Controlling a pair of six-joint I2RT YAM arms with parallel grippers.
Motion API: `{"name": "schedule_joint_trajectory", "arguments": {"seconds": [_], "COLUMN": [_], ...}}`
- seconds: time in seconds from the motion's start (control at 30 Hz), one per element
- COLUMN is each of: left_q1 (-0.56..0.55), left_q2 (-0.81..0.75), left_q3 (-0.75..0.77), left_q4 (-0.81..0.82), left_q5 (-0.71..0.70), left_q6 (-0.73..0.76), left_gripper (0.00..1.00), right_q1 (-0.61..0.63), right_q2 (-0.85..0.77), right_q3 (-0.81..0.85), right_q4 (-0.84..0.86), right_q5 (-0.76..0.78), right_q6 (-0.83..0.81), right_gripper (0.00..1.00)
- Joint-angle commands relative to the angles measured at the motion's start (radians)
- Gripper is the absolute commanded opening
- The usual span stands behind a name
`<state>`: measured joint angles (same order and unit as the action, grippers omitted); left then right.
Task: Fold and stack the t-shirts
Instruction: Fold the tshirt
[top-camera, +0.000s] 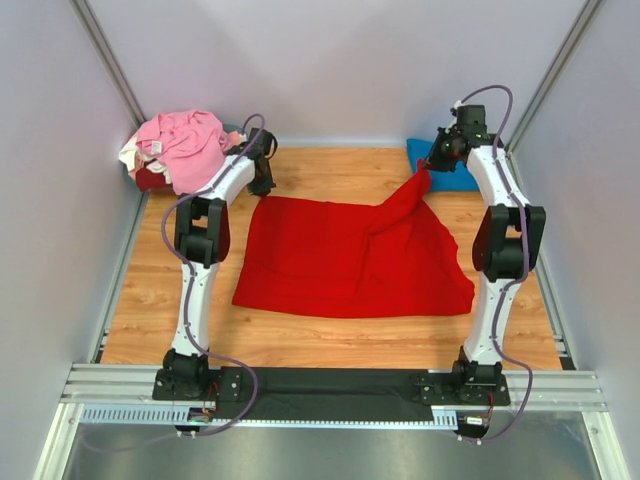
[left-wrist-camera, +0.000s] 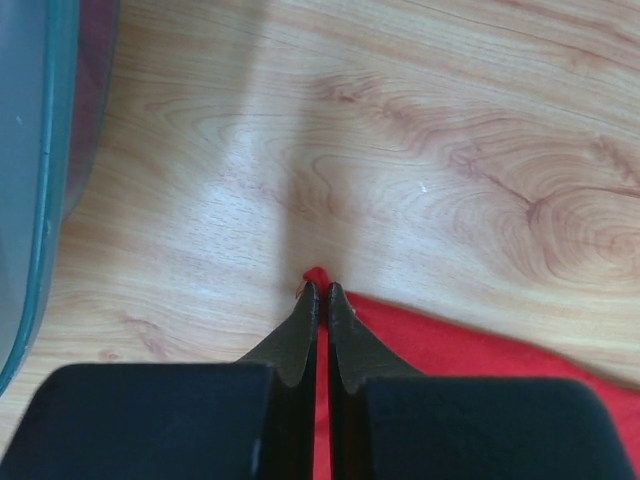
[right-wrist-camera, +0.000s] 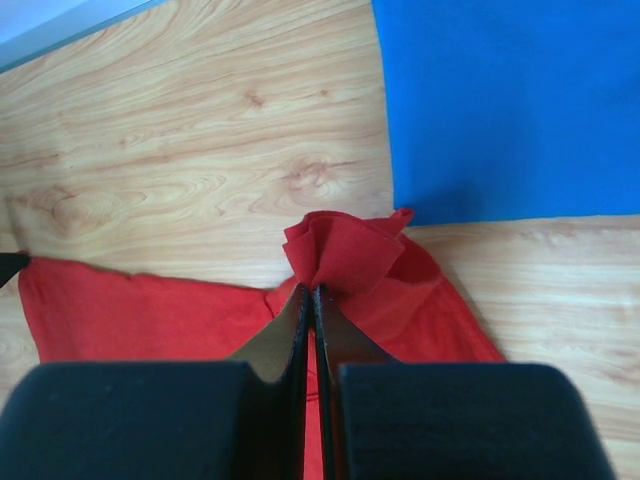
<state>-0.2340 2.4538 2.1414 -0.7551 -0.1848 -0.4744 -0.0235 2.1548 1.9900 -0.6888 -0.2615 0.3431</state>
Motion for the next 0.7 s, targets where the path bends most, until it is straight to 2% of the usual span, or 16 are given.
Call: {"name": "schedule_joint_trajectory", "arguments": {"seconds": [0.0,0.17,0.5,0.67], "left_q1": [0.004,0.027,0.045,0.056], "left_q2": [-0.013,-0.142,-0.372,-0.386], "left_q3": [-0.003,-0.052,-0.216,-0.219], "left_q4": [-0.004,-0.004,0.039,0.039], "left_q5": [0.002,-0.056,-0.162,-0.110], "left_q6": [0.033,0.026,-0.001,0.025], "left_gripper": [0.00,0.00,0.00,0.00], "right_q1": [0.017,0.019,0.054,0.065], "right_q2": [0.057,0.099,0.039,0.019], "right_q3": [0.117,0.225,0.150,0.093], "right_q4": [-0.014,-0.051,-0.012,0.032], "right_q5": [-0.088,-0.120,-0.104,-0.096], "right_q6": [-0.006,-0.009,0.005,0.019], "right_gripper": [0.00,0.00,0.00,0.00]}}
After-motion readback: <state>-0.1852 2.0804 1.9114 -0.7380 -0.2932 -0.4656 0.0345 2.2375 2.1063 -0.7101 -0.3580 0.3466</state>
